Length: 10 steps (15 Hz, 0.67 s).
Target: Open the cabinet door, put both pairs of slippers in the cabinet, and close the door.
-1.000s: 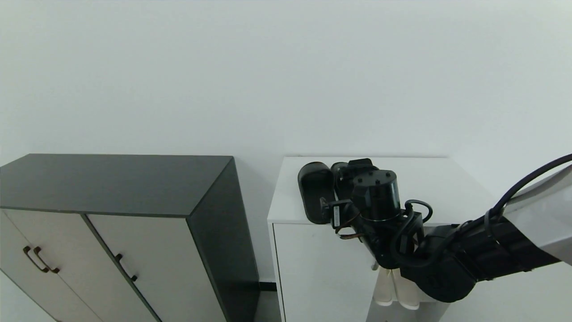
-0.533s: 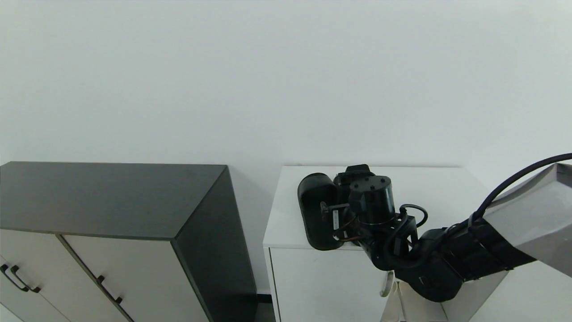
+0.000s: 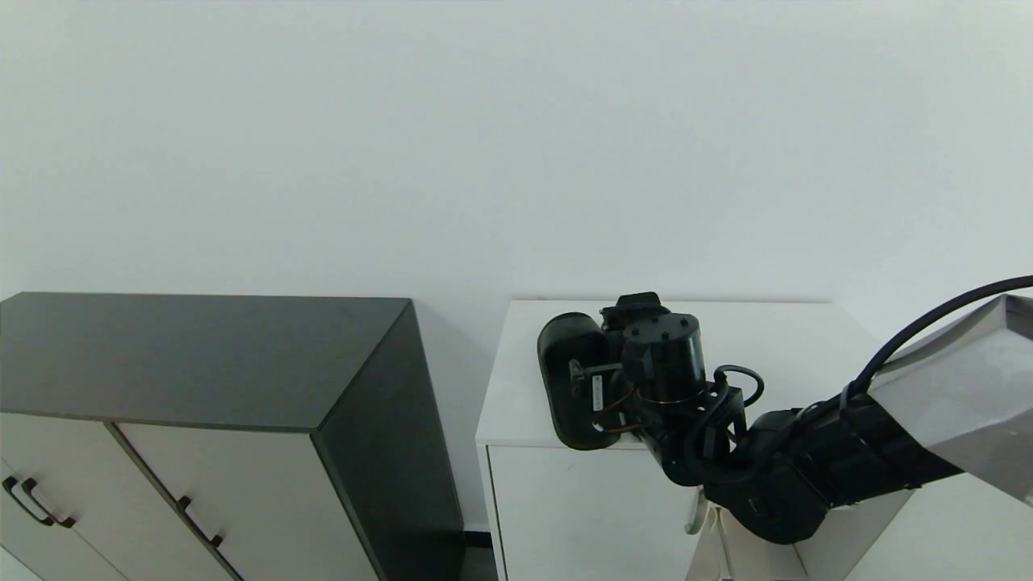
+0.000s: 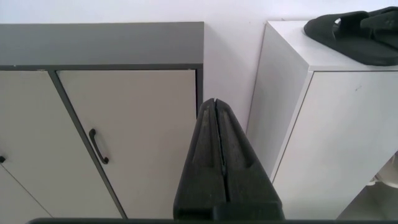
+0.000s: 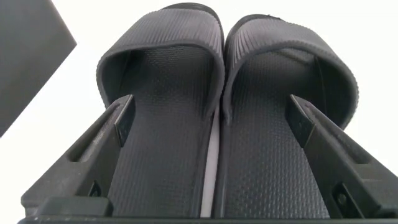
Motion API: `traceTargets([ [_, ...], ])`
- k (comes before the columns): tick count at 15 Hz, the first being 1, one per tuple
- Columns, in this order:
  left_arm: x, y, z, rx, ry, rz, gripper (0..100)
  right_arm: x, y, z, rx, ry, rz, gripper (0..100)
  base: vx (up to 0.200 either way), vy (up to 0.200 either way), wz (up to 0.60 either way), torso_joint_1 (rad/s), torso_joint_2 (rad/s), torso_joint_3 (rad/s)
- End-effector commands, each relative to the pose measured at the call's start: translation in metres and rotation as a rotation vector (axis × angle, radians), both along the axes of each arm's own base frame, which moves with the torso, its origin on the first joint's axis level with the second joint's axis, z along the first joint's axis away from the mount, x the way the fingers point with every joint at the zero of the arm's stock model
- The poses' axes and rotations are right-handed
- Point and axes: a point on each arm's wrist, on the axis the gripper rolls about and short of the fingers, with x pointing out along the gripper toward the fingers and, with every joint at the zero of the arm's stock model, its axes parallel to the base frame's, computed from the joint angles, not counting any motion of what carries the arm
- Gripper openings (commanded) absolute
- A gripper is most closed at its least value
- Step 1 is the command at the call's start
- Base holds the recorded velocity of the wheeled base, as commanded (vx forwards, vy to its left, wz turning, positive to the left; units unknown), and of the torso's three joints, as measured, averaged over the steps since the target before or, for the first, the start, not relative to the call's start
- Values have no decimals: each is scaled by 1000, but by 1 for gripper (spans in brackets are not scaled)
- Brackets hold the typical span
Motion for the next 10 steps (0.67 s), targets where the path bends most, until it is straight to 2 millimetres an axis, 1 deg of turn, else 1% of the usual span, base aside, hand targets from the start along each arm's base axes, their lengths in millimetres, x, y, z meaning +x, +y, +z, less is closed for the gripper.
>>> traceTargets([
  [1, 0, 0, 0, 0, 1, 0, 0, 2, 2, -4, 1, 6, -2, 100, 0, 0, 0, 0, 0, 0],
  [5, 0, 0, 0, 0, 1, 0, 0, 12, 3, -17, -10, 23, -14, 100, 0, 0, 0, 0, 0, 0],
  [8, 0, 0, 0, 0, -1, 0, 0, 31, 8, -22, 3, 8, -32, 100, 0, 0, 0, 0, 0, 0],
  [10, 0, 0, 0, 0, -1, 0, 0, 38, 10, -25, 3, 6, -31, 100, 0, 0, 0, 0, 0, 0],
])
